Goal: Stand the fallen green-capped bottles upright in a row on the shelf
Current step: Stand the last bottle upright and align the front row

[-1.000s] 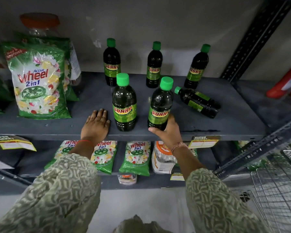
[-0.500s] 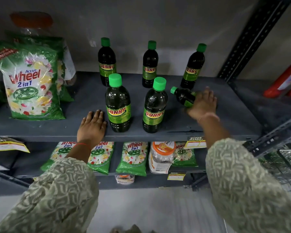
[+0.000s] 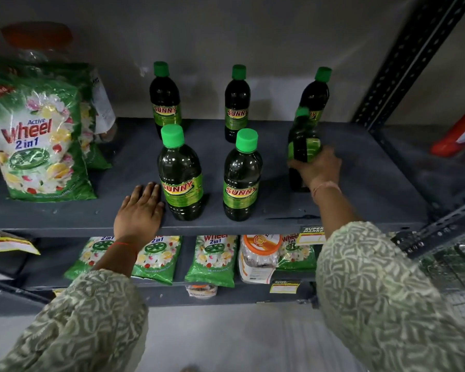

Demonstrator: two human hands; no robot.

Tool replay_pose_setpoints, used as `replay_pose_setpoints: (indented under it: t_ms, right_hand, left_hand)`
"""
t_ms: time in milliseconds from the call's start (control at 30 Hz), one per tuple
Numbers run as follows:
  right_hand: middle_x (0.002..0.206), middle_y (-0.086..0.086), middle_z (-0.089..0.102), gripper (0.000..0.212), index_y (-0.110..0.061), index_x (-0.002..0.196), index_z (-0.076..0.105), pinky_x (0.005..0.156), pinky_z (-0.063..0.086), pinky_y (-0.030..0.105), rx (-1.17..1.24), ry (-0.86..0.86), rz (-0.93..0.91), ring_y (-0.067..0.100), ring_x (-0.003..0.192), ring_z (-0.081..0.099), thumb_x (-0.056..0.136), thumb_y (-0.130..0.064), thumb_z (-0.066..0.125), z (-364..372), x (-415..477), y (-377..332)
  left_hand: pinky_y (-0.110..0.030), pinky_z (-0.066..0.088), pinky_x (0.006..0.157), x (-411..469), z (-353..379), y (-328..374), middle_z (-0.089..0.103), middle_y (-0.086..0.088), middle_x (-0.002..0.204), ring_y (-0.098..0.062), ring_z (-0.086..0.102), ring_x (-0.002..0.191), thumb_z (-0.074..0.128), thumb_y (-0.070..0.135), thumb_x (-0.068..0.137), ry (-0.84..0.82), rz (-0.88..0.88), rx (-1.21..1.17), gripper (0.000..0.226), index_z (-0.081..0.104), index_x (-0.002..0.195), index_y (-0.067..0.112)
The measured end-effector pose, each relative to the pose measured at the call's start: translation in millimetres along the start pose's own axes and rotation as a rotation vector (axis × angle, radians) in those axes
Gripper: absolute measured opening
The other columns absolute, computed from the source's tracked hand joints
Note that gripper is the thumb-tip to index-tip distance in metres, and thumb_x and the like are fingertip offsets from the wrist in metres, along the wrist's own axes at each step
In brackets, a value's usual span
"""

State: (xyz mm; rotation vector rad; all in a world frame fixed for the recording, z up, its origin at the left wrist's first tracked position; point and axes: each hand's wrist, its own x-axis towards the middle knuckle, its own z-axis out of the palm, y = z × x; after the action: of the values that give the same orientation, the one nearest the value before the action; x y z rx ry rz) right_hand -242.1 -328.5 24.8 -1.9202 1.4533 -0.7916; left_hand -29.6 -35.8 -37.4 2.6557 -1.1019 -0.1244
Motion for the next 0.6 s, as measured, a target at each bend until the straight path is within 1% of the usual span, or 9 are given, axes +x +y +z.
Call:
replay_pose_setpoints:
  t_ms: [67, 133, 200, 333, 400, 433, 467, 533, 600]
  right_hand:
    - [0.117, 0.02, 0.052, 0.078, -0.002, 0.113, 0.041, 0.093, 0.045, 0.042, 0.219, 0.13, -0.092, 0.034, 0.112, 0.044, 0.054, -0.028, 0.085, 7.4, -13.0, -1.6]
    - [0.119, 0.02, 0.049, 0.083, -0.001, 0.117, 0.039, 0.096, 0.045, 0.044, 0.331, 0.173, -0.139, 0.033, 0.113, 0.046, 0.052, -0.023, 0.087, 16.0, -24.7, -0.2]
    - [0.122, 0.021, 0.049, 0.086, 0.0, 0.123, 0.038, 0.096, 0.043, 0.038, 0.318, 0.181, -0.167, 0.034, 0.115, 0.045, 0.054, -0.019, 0.086, 22.1, -30.5, 0.4]
    - [0.126, 0.019, 0.05, 0.083, -0.005, 0.129, 0.037, 0.09, 0.037, 0.029, 0.272, 0.168, -0.205, 0.032, 0.115, 0.042, 0.06, -0.02, 0.081, 27.4, -35.8, 1.4]
    - [0.136, 0.019, 0.04, 0.09, -0.008, 0.135, 0.033, 0.105, 0.033, 0.033, 0.307, 0.153, -0.179, 0.032, 0.125, 0.036, 0.06, -0.021, 0.081, 31.7, -38.8, 1.7]
    - [0.142, 0.02, 0.032, 0.099, -0.009, 0.139, 0.027, 0.11, 0.027, 0.037, 0.316, 0.142, -0.135, 0.033, 0.132, 0.029, 0.059, -0.024, 0.082, 33.3, -40.8, 1.1]
    - [0.144, 0.021, 0.027, 0.107, -0.009, 0.141, 0.022, 0.112, 0.023, 0.04, 0.304, 0.141, -0.092, 0.033, 0.135, 0.024, 0.057, -0.029, 0.084, 35.7, -41.1, 2.3]
    - [0.14, 0.02, 0.035, 0.11, -0.01, 0.14, 0.024, 0.111, 0.027, 0.042, 0.268, 0.134, -0.068, 0.033, 0.131, 0.031, 0.052, -0.034, 0.086, 36.5, -40.6, 5.1]
    - [0.129, 0.016, 0.05, 0.094, -0.011, 0.131, 0.035, 0.101, 0.041, 0.038, 0.336, 0.09, -0.076, 0.028, 0.118, 0.047, 0.053, -0.026, 0.086, 34.8, -36.1, 10.0]
  left_hand:
    - [-0.039, 0.011, 0.119, 0.0, 0.3, 0.0, 0.017, -0.003, 0.156, -0.023, 0.011, 0.145, 0.028, 0.029, 0.095, 0.007, -0.003, 0.003, 0.05, 0.018, 0.143, 0.017]
    - [-0.039, 0.011, 0.119, -0.4, 0.4, 0.0, 0.017, -0.003, 0.156, -0.023, 0.011, 0.145, 0.028, 0.028, 0.096, 0.008, -0.006, 0.005, 0.05, 0.018, 0.143, 0.016]
    - [-0.039, 0.011, 0.119, -0.6, 0.4, 0.0, 0.017, -0.004, 0.156, -0.023, 0.011, 0.145, 0.028, 0.028, 0.096, 0.014, -0.003, 0.008, 0.049, 0.018, 0.143, 0.016]
    - [-0.04, 0.012, 0.118, -1.6, 0.0, 0.3, 0.018, -0.004, 0.156, -0.024, 0.012, 0.145, 0.026, 0.029, 0.096, 0.012, 0.002, 0.01, 0.049, 0.019, 0.143, 0.016]
    - [-0.04, 0.011, 0.118, -1.8, -0.7, 0.3, 0.018, -0.004, 0.156, -0.023, 0.011, 0.145, 0.028, 0.028, 0.096, 0.014, -0.007, 0.002, 0.049, 0.019, 0.143, 0.016]
    - [-0.04, 0.011, 0.119, -1.6, -0.5, 0.3, 0.018, -0.004, 0.156, -0.023, 0.011, 0.145, 0.029, 0.028, 0.096, 0.013, -0.006, 0.005, 0.049, 0.019, 0.143, 0.016]
    - [-0.04, 0.011, 0.119, -1.4, -0.5, 0.4, 0.017, -0.004, 0.156, -0.023, 0.011, 0.145, 0.028, 0.028, 0.096, 0.011, -0.006, 0.011, 0.05, 0.018, 0.143, 0.016]
    - [-0.039, 0.01, 0.119, -1.0, 0.2, -0.1, 0.016, -0.002, 0.156, -0.022, 0.01, 0.145, 0.027, 0.029, 0.096, 0.001, -0.01, 0.019, 0.05, 0.017, 0.143, 0.017]
    - [-0.038, 0.01, 0.119, -0.7, 0.6, -0.5, 0.015, -0.002, 0.156, -0.021, 0.009, 0.145, 0.027, 0.029, 0.096, -0.002, -0.011, 0.021, 0.05, 0.016, 0.143, 0.017]
